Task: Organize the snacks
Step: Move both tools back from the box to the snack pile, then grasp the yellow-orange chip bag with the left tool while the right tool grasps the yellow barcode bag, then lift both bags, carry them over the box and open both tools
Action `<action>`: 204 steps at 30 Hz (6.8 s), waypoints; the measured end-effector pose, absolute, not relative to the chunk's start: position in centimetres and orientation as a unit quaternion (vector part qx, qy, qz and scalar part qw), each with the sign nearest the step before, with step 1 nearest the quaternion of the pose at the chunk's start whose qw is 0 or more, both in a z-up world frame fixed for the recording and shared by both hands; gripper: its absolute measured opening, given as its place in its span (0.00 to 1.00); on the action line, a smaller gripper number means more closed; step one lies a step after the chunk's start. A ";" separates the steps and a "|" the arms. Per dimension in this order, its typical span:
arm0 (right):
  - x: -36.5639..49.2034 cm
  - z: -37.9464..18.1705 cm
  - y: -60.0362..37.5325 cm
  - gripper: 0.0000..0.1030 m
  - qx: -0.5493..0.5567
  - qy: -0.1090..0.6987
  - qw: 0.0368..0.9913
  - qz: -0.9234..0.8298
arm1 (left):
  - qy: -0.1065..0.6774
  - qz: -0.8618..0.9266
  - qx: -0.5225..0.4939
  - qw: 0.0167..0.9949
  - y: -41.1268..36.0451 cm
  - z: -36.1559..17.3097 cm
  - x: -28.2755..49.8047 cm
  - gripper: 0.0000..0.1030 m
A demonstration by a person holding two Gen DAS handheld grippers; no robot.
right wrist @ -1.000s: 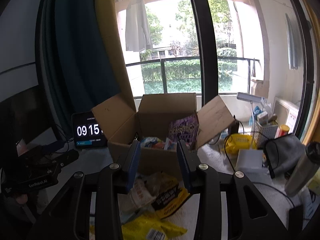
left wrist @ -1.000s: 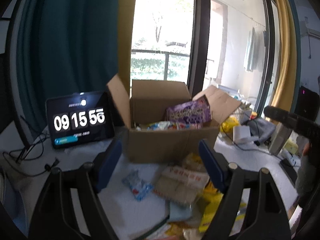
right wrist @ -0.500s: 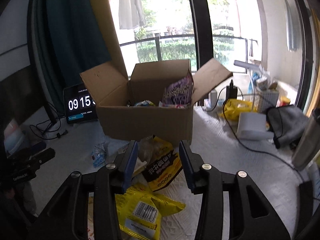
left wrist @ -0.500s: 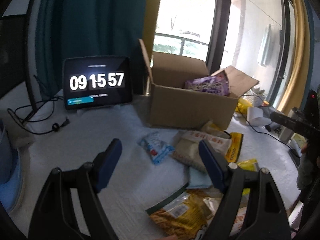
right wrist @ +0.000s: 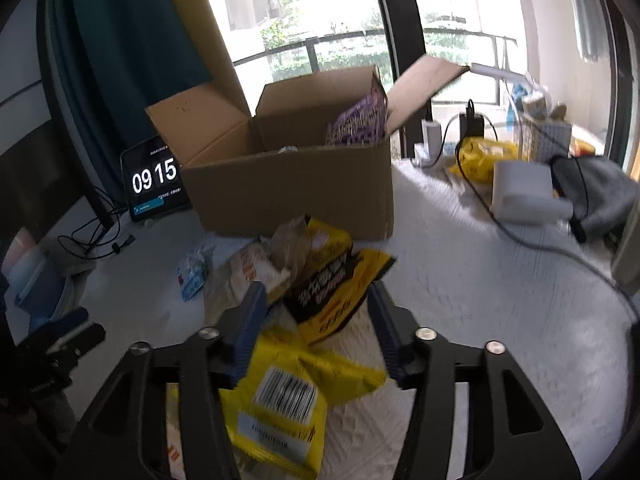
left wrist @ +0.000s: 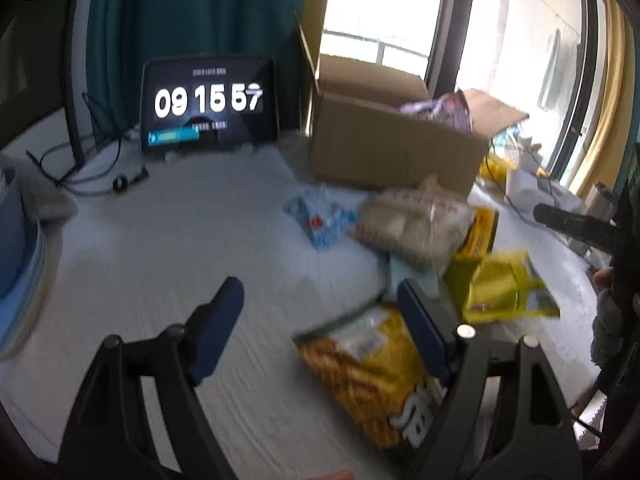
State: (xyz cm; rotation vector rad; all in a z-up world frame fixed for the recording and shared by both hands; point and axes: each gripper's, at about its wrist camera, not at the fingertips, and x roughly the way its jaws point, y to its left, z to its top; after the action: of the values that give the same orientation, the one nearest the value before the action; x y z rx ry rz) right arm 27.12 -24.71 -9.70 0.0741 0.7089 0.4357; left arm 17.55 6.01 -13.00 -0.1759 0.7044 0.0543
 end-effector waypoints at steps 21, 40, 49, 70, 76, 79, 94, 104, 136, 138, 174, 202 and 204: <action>20.0 -12.2 -25.6 0.68 0.049 0.356 0.892 0.272 | 0.399 0.007 -0.075 0.914 1.8 -14.9 12.9 0.78; 25.1 -15.1 -25.2 0.76 0.098 0.435 0.862 0.240 | 0.447 -0.018 -0.060 0.893 -0.9 -18.4 18.7 0.89; 26.8 -15.1 -23.7 0.58 0.079 0.438 0.861 0.245 | 0.432 -0.083 -0.029 0.897 -2.1 -18.1 20.5 0.42; 24.4 -10.5 -21.1 0.23 -0.015 0.377 0.903 0.206 | 0.370 -0.058 -0.078 0.924 4.5 -14.8 18.6 0.16; 23.2 -8.8 -22.3 0.23 -0.017 0.353 0.916 0.192 | 0.359 -0.046 -0.075 0.929 4.9 -14.1 17.7 0.12; 22.4 -8.1 -23.2 0.23 -0.016 0.339 0.922 0.183 | 0.357 -0.042 -0.070 0.931 4.6 -13.8 17.3 0.12; 21.6 -5.8 -27.6 0.23 0.025 0.285 0.941 0.182 | 0.331 -0.012 -0.044 0.943 4.2 -10.7 16.9 0.11; 22.3 -5.0 -29.1 0.23 0.044 0.264 0.945 0.189 | 0.296 -0.001 -0.027 0.955 3.8 -7.4 18.3 0.11; 29.7 1.2 -25.9 0.23 0.013 0.158 0.957 0.244 | 0.180 -0.024 0.022 0.983 2.0 1.8 27.3 0.11; 30.6 1.8 -25.6 0.23 0.012 0.152 0.957 0.247 | 0.172 -0.025 0.023 0.984 2.0 2.4 28.0 0.11; 46.2 1.5 -17.5 0.23 0.012 0.185 0.953 0.240 | 0.201 0.000 0.043 0.979 3.7 -1.3 46.1 0.13; 48.4 1.5 -15.6 0.33 0.003 0.220 0.948 0.230 | 0.170 0.019 0.024 0.985 5.1 1.4 43.7 0.61; 47.3 2.1 -16.1 0.33 0.004 0.216 0.949 0.228 | 0.168 0.020 0.023 0.985 5.1 1.8 42.8 0.61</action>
State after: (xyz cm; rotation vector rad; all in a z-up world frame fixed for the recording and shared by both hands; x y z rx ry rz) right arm 47.33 -16.09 2.12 0.0077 0.4393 0.4645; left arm 42.83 5.09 1.83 0.0466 0.3373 0.0394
